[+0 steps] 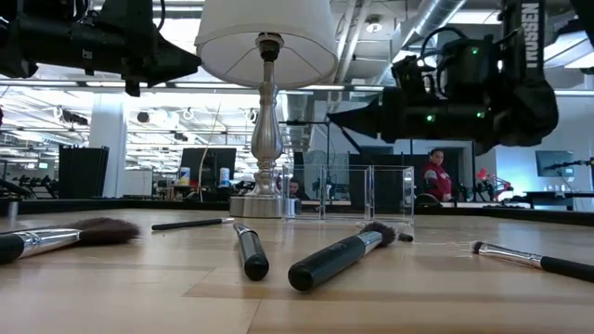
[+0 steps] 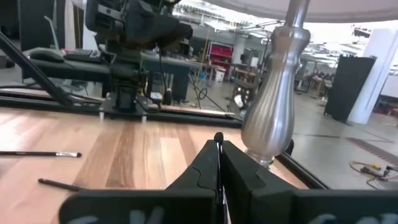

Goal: Put items in baskets/containers
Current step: Put the black eyeshadow brush into the transparent organizer, then put the black liner brush into the transparent organizer

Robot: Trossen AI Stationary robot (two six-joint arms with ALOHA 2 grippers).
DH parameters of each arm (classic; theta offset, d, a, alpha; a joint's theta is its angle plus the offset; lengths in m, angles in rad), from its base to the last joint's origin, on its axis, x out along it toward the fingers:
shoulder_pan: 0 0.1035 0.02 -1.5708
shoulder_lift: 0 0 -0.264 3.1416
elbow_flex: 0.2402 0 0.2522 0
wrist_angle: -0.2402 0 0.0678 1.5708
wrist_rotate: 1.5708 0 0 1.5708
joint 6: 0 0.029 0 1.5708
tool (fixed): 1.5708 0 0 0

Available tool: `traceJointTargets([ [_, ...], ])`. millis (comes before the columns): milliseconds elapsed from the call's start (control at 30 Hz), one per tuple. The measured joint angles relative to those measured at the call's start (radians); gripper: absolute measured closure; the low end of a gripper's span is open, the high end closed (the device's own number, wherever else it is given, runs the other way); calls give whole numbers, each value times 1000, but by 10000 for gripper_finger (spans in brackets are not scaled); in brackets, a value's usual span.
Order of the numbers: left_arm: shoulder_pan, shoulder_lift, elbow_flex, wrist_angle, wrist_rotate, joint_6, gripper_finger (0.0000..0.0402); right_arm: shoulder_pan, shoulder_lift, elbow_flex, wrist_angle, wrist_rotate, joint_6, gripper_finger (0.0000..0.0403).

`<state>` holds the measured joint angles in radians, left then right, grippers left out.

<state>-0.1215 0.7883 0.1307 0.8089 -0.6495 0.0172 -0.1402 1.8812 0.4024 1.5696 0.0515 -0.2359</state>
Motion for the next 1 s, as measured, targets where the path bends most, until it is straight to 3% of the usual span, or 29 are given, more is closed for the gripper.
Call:
traceJointTargets([
  [467, 0, 0, 0, 0, 0, 0, 293, -8, 15, -22, 1, 7, -7, 378],
  [767, 0, 0, 0, 0, 0, 0, 293, -3, 15, -23, -13, 232, 0, 348],
  [1000, 0, 0, 0, 0, 0, 0, 293, 8, 7, -23, -12, 242, 0, 317],
])
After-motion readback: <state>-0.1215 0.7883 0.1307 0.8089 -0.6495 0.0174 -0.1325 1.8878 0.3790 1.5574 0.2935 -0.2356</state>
